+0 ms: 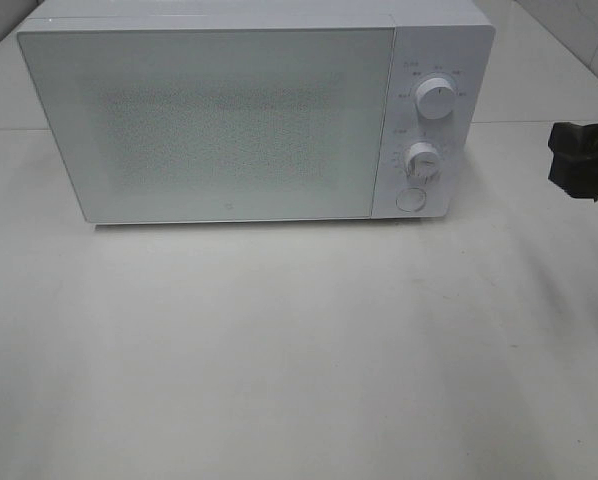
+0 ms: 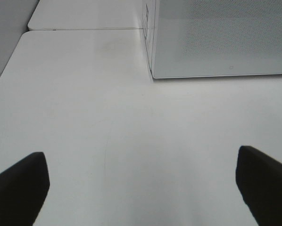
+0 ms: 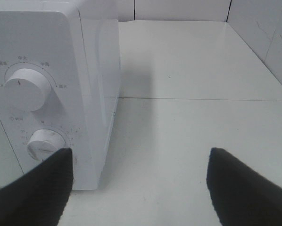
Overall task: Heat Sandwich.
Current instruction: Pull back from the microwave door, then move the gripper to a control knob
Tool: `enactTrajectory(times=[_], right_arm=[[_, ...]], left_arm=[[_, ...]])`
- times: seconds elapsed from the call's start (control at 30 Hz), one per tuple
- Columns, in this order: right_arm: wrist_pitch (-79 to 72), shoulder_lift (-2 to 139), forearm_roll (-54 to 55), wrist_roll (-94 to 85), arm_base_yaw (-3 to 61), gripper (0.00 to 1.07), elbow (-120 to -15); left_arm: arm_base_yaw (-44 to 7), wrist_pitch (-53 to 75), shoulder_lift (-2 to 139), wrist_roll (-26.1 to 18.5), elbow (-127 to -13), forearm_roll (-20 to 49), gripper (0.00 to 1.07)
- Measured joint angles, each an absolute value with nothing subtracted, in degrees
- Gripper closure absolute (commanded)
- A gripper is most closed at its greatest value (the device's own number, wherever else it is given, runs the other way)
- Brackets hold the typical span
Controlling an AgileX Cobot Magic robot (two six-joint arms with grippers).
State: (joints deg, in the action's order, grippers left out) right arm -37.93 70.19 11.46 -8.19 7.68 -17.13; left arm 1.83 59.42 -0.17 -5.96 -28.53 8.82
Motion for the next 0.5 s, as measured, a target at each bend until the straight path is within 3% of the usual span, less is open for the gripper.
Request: enactTrajectory(times=[0.5], right_arm=[[-57.7,80.5,32.4,-15.7,28.6,0.31,-13.3]], left_arm=[[1.8,59.4,-0.2,-6.0,-28.5,8.8,0.05]])
